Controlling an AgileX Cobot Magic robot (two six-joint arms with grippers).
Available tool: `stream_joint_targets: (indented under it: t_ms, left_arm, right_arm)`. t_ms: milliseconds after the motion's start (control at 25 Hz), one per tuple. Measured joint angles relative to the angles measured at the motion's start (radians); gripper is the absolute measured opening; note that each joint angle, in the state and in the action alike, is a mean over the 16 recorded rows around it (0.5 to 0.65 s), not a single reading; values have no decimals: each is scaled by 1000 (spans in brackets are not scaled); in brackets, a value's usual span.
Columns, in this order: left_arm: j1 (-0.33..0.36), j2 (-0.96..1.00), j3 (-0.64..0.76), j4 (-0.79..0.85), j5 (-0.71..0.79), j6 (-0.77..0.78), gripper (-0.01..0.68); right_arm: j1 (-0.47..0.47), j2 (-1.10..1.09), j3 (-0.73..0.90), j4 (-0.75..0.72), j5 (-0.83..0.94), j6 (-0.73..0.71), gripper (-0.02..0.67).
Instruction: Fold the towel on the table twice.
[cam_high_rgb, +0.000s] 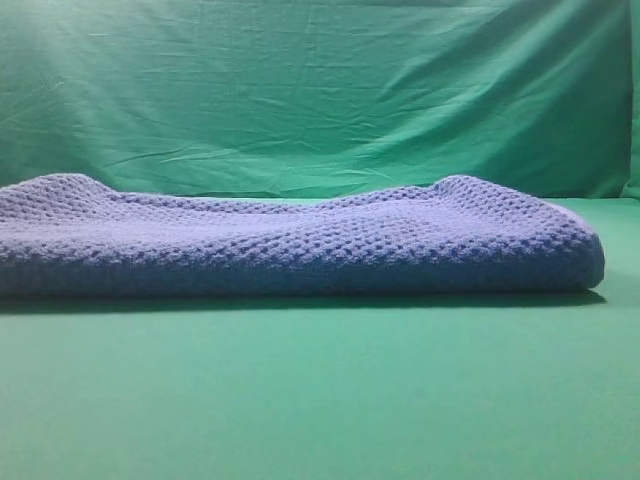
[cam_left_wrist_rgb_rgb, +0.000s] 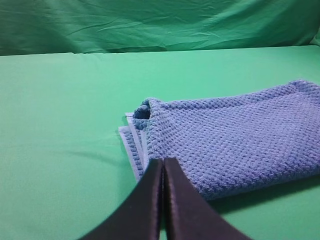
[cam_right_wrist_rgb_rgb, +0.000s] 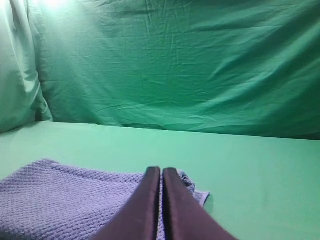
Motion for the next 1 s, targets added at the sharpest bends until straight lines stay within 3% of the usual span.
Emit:
stream_joint_targets:
  t_ms: [1000]
  left_arm:
    - [0, 0, 101, 47, -20, -2, 0]
  right_arm:
    - [0, 0, 42, -12, 253, -5, 0]
